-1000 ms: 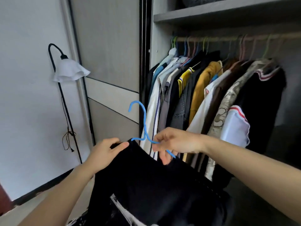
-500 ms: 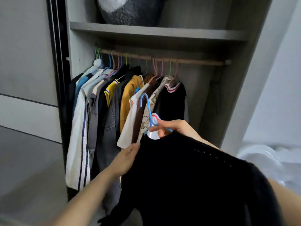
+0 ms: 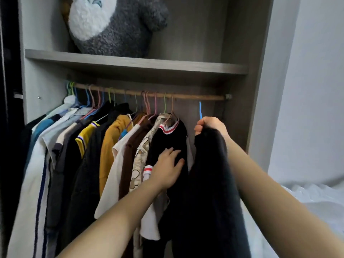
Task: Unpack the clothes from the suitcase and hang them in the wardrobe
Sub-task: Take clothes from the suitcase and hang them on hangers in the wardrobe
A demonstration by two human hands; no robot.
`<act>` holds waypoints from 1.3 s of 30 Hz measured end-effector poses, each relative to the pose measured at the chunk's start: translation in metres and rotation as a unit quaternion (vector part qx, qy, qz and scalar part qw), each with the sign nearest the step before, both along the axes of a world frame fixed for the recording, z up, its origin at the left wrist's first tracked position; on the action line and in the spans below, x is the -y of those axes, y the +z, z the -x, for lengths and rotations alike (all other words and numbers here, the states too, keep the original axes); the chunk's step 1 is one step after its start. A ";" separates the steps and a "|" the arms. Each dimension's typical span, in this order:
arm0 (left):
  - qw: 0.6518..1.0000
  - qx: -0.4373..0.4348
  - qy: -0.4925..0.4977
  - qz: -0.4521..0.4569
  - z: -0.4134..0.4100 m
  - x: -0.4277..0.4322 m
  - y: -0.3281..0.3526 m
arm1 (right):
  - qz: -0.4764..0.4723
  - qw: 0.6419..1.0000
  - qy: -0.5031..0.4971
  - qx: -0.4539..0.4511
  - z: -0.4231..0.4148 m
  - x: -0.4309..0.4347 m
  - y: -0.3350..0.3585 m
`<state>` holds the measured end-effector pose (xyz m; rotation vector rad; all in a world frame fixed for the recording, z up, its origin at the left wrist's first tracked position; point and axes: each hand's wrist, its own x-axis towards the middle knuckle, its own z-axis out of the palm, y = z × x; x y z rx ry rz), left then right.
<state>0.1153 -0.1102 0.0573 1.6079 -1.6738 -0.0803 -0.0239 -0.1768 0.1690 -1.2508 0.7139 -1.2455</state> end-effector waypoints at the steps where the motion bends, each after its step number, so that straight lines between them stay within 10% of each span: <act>1: 0.994 0.087 0.051 0.033 -0.007 0.004 0.017 | 0.006 0.999 -0.024 0.024 -0.015 -0.034 0.022; 4: 0.958 0.230 0.129 0.114 -0.033 0.020 0.045 | 0.015 0.997 -0.047 0.065 -0.032 -0.006 0.027; 31: 0.986 0.093 0.066 0.120 -0.100 0.063 0.003 | 0.140 0.948 -0.146 -0.245 -0.128 0.135 0.002; 39: 0.975 0.065 0.137 0.164 -0.107 -0.040 -0.071 | 0.418 0.788 -0.229 -0.389 -0.157 0.018 -0.012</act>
